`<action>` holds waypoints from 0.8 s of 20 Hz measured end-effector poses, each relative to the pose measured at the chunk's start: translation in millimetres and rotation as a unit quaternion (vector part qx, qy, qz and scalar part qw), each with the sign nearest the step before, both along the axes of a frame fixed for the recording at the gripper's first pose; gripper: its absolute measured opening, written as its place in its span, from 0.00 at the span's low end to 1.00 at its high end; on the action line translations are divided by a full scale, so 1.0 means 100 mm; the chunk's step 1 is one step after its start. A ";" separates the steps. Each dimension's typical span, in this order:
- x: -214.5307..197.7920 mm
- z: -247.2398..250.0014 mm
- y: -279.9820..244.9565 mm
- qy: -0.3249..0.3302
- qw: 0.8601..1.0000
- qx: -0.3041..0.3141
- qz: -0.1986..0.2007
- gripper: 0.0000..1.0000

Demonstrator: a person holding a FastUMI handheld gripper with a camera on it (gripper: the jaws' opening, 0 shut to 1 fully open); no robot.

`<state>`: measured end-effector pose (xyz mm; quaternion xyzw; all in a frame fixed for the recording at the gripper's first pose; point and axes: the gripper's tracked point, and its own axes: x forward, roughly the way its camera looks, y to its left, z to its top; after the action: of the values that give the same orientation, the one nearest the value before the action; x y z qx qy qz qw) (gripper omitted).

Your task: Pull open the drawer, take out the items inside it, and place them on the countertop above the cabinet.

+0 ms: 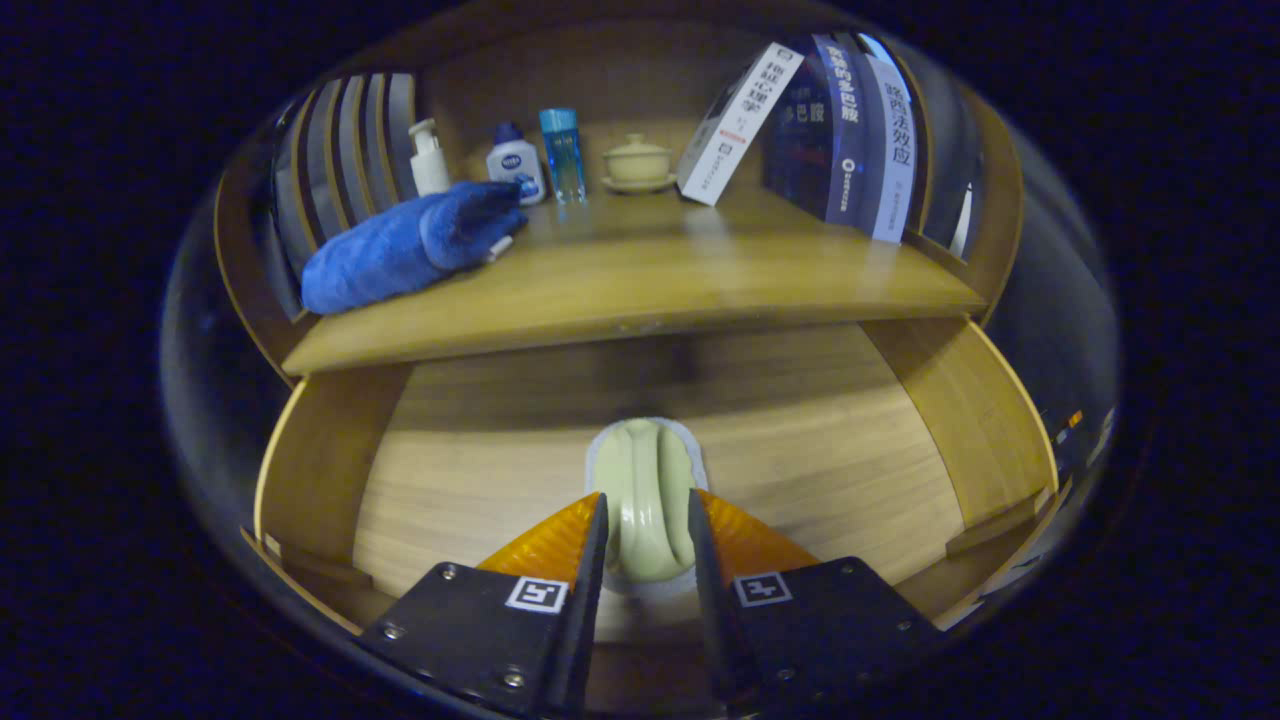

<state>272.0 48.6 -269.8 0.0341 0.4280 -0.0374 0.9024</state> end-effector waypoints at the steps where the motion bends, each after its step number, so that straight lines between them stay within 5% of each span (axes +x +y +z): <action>1: 0.00 -0.02 0.01 0.003 1.000 -0.008 0.003 0.46; 5: 0.06 -0.06 0.02 -0.009 1.000 -0.024 0.002 0.46; 6: 0.06 -0.09 0.02 -0.003 1.000 -0.023 0.000 0.22; 16: -0.06 0.33 -0.06 -0.049 0.997 -0.051 -0.004 0.21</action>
<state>266.3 42.9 -236.3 -0.0087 0.3803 -0.0617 0.9228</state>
